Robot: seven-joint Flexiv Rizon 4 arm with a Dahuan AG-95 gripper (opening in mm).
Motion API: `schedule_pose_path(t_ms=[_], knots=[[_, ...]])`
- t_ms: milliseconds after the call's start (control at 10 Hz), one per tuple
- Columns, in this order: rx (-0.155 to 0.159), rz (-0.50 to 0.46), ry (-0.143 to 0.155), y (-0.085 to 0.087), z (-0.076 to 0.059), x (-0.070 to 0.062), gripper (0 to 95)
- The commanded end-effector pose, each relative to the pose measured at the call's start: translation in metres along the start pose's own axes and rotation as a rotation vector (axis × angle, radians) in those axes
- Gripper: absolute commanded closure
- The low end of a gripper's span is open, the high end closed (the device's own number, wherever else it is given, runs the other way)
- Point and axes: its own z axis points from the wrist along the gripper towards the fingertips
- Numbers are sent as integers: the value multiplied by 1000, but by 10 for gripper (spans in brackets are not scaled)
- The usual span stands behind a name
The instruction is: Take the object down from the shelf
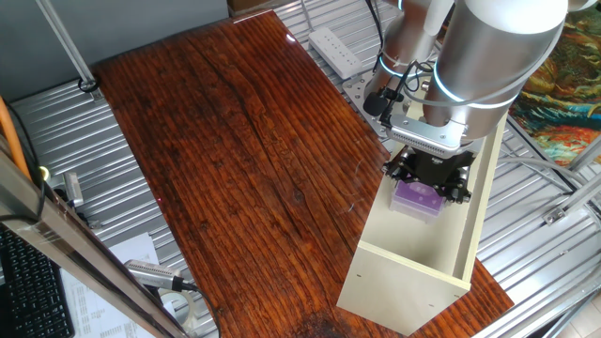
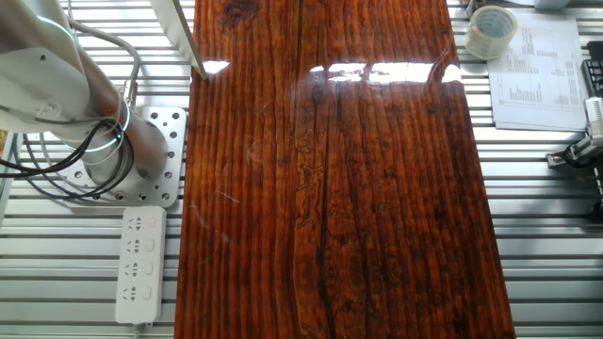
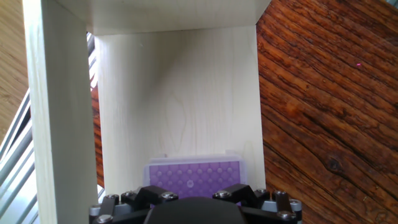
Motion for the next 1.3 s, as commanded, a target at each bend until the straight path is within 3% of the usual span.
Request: schedule_pose_path(t_ms=[100,1100,1200,1300], knots=[[0,0,0,0,2,0,190],[0,0,0,0,2,0,190],[6,65,9,-2,-10,-10,950],[6,65,12,-3,-10,-11,950]])
